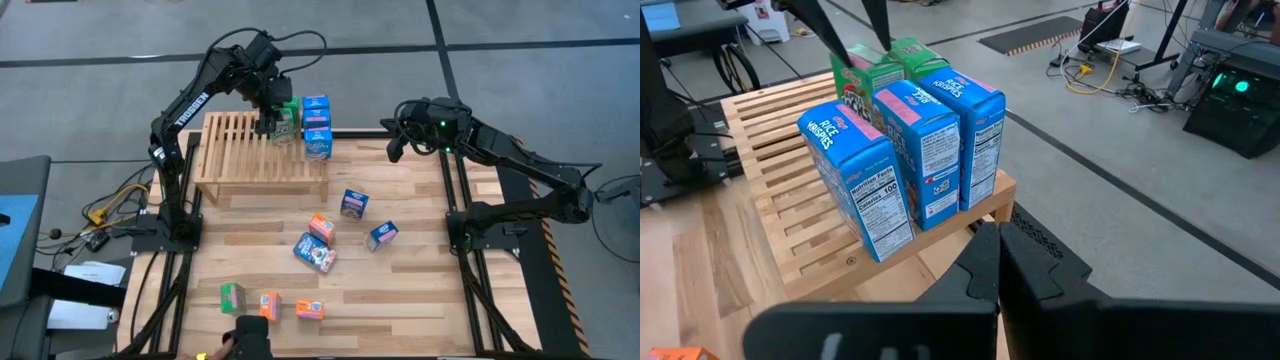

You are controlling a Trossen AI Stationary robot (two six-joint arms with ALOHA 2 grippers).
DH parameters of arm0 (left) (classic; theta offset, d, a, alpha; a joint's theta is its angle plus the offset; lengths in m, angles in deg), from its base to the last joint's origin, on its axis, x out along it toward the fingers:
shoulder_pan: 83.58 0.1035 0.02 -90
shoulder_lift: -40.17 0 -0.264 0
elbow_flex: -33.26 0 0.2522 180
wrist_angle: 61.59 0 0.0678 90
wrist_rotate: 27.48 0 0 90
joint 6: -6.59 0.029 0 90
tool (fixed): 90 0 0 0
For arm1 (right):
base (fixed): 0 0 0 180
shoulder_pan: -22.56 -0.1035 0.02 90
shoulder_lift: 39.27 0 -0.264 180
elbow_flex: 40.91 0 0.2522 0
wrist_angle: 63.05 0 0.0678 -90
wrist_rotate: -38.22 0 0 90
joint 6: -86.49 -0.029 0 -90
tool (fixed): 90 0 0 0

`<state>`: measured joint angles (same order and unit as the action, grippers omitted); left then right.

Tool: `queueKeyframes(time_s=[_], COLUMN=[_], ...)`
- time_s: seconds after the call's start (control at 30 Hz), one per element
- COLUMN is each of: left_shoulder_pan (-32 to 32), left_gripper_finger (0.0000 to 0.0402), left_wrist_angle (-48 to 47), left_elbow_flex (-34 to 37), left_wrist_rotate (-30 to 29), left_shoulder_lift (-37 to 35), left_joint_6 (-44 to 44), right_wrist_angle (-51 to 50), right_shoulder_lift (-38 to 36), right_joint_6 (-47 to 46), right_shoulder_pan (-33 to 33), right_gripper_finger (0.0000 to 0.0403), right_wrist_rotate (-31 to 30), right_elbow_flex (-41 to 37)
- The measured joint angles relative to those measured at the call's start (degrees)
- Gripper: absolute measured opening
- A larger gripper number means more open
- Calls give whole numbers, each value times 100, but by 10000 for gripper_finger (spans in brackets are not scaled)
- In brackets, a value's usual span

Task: Stack cereal on shelf
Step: Put the right green cereal box on the shelf aligned with the other green cereal box

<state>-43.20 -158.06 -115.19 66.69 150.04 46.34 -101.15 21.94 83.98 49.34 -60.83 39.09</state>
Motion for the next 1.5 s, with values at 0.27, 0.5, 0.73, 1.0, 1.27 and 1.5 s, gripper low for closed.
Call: queueKeyframes(time_s=[0.27,0.5,0.73,1.0,1.27,1.5], left_shoulder_pan=[-70,-232,-380,-572,-750,-804], left_gripper_finger=[190,190,190,190,138,10], left_wrist_angle=[-5,-14,-43,-35,-763,-257], left_elbow_flex=[-2,-4,-29,-24,-4,1182], left_wrist_rotate=[-757,-849,-880,-1401,-2172,-1795], left_shoulder_lift=[-3,-4,-51,-458,-890,-1403], left_joint_6=[-202,-446,-581,-860,-2679,-3081], right_wrist_angle=[-2,-1,-2,-3,-4,-24], right_shoulder_lift=[0,0,0,0,0,0], right_joint_6=[0,2,49,90,105,104], right_shoulder_pan=[0,0,0,0,0,-3], right_gripper_finger=[17,17,17,17,17,17], right_wrist_rotate=[0,2,2,2,3,4], right_elbow_flex=[0,0,0,0,0,0])
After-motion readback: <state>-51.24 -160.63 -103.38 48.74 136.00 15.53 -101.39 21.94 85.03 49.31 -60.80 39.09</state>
